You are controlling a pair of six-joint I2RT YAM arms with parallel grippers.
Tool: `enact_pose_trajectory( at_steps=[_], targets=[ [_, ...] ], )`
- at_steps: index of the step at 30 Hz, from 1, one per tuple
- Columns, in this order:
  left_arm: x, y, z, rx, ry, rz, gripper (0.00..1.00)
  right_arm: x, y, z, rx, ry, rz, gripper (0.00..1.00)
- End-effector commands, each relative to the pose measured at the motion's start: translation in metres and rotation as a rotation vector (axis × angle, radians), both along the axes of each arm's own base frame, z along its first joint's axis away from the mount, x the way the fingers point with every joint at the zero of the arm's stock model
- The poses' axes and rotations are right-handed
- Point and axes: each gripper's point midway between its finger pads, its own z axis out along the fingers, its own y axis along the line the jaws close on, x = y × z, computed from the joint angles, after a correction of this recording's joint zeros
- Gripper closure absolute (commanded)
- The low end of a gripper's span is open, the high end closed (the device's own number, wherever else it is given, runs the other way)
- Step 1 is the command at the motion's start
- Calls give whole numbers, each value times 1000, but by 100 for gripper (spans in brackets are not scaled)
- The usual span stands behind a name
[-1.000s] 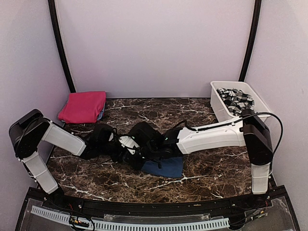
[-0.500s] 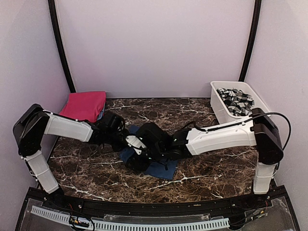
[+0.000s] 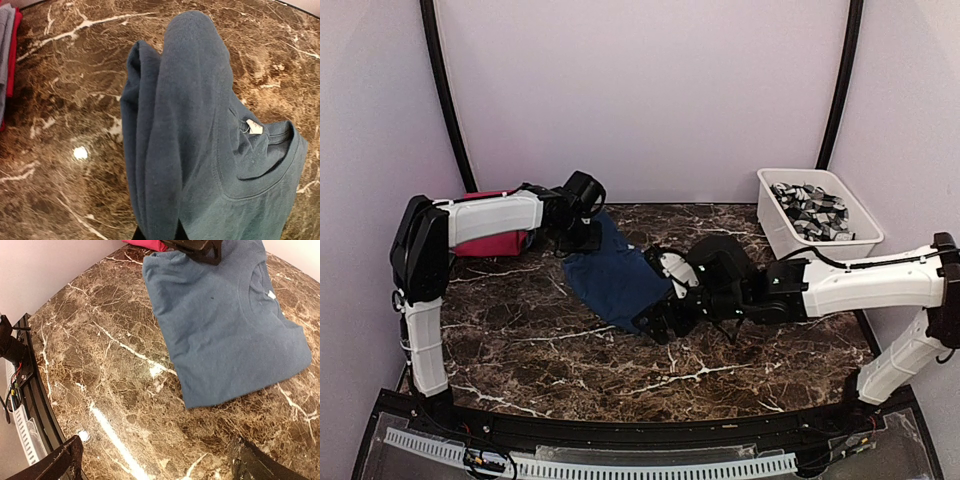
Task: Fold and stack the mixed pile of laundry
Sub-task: Place the square-folded T-shirt at the center of the board.
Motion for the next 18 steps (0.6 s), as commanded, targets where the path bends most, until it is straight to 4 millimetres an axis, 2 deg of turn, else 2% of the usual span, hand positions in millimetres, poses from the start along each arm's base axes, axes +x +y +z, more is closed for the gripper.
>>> enact_pose_trajectory(
  at_steps=[1, 2, 6, 10, 14, 18],
  targets=[
    [21, 43, 26, 227, -20, -38, 100, 3, -15, 2, 29, 0, -58, 1],
    [26, 47, 30, 233, -25, -36, 100, 3, -17, 1, 28, 1, -59, 1],
    [52, 75, 69, 268, -81, -5, 100, 2, -19, -2, 33, 2, -63, 1],
    [67, 96, 100, 286, -123, 22, 100, 2, -16, -3, 37, 4, -53, 1],
    [80, 113, 123, 308, -171, 44, 100, 3, -12, -3, 37, 3, -43, 1],
    [89, 130, 137, 306, -181, 69, 100, 3, -11, -2, 38, -1, -40, 1]
  ],
)
